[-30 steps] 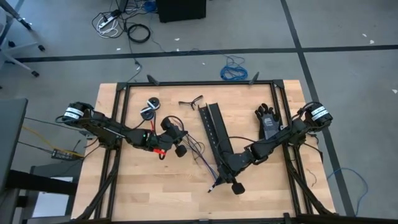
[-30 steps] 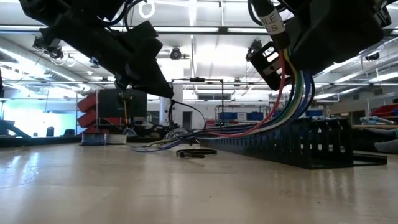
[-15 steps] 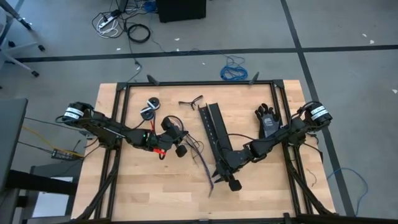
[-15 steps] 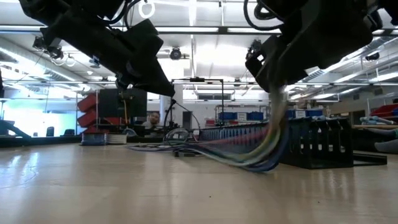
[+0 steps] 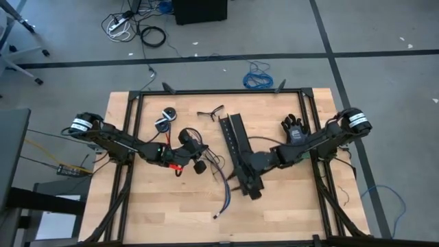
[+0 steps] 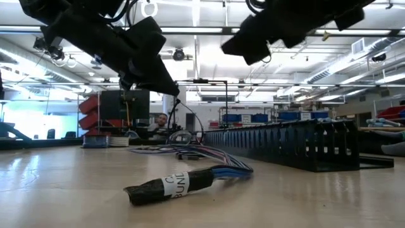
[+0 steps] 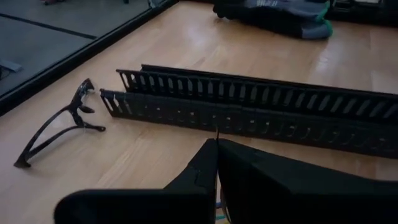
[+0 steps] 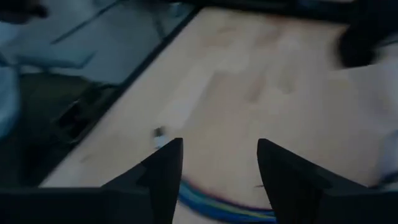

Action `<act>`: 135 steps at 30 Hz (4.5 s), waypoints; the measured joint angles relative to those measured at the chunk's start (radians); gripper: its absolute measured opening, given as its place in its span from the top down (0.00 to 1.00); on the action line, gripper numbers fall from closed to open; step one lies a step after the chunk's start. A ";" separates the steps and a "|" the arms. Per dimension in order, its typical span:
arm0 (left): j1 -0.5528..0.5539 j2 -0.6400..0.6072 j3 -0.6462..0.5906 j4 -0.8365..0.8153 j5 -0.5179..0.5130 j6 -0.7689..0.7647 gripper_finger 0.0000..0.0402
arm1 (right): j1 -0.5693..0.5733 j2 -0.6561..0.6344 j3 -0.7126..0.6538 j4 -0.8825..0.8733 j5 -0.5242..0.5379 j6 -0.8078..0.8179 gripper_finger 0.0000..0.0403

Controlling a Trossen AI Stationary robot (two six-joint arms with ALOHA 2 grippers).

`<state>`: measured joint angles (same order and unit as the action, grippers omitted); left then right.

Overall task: Ziptie cables
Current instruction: Wrap the black zip tie on the cable

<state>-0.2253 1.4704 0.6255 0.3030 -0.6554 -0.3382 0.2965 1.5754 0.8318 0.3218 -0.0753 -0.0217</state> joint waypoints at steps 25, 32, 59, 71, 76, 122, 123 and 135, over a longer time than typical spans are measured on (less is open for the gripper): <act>-0.011 0.000 0.059 0.008 -0.087 0.073 1.00 | -0.327 0.078 -0.002 0.201 -0.103 -0.114 0.62; -0.011 0.000 0.059 0.021 -0.100 0.065 1.00 | -0.355 0.126 -0.001 0.282 0.009 -0.064 0.66; -0.011 0.000 0.059 0.073 -0.163 0.018 1.00 | -0.355 0.125 -0.001 0.316 0.055 0.108 0.70; -0.011 0.000 0.059 0.079 -0.164 0.018 1.00 | -0.338 0.124 -0.001 0.322 0.131 0.126 0.70; -0.011 0.000 0.059 0.090 -0.180 0.019 1.00 | -0.338 0.125 -0.001 0.332 0.144 0.149 0.70; -0.011 0.003 0.059 0.088 -0.184 0.027 1.00 | -0.316 0.172 -0.001 0.402 0.183 0.143 0.84; -0.011 0.003 0.059 0.088 -0.184 0.027 1.00 | -0.317 0.172 -0.001 0.402 0.184 0.141 0.85; -0.011 0.003 0.059 0.096 -0.184 0.027 1.00 | -0.317 0.172 -0.001 0.403 0.186 0.122 0.95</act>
<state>-0.2359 1.4738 0.6846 0.3988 -0.8391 -0.3115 -0.0200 1.7477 0.8310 0.7246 0.1108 0.1005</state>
